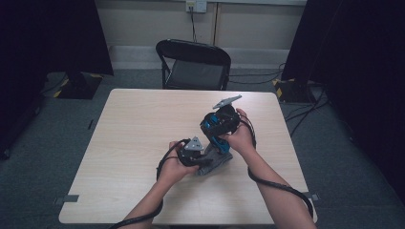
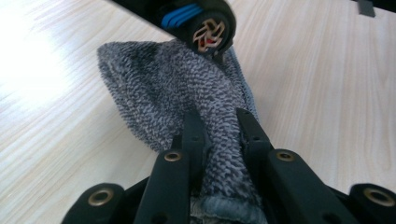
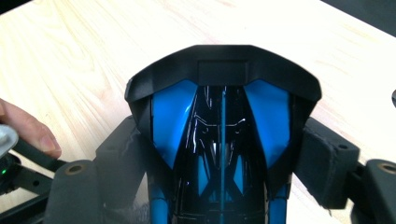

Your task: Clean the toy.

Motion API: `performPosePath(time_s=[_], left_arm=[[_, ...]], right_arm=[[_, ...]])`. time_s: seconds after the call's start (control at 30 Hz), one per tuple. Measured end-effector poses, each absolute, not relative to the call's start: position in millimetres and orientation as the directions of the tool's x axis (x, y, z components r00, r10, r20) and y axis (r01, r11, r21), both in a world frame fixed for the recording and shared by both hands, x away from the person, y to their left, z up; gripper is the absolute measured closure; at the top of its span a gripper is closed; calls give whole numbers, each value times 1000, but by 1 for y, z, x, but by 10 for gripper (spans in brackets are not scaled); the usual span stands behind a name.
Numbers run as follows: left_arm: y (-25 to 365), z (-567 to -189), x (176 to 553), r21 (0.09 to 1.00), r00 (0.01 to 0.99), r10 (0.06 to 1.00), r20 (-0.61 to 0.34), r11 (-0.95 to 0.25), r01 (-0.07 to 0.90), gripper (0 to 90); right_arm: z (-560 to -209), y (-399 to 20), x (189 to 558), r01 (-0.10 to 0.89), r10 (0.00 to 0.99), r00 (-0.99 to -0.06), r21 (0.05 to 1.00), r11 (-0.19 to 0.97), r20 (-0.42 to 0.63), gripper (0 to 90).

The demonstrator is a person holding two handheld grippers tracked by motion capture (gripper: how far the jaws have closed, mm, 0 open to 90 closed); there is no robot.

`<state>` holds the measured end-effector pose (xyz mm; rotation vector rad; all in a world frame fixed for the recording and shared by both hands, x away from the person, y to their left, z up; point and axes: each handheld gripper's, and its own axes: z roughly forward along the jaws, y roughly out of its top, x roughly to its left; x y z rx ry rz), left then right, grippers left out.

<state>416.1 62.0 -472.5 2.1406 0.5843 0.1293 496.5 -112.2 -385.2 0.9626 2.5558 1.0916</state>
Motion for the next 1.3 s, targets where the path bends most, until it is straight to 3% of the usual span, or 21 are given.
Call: performPosePath(time_s=[0.53, 1.3], left_arm=[[129, -436, 449, 819, 780, 622, -74, -409, 404, 768], [120, -423, 452, 838, 784, 619, -43, -405, 366, 768]], right_arm=[[-392, -123, 487, 490, 621, -779, 702, 517, 86, 257], [-409, -113, 480, 486, 607, -791, 675, 555, 71, 257]])
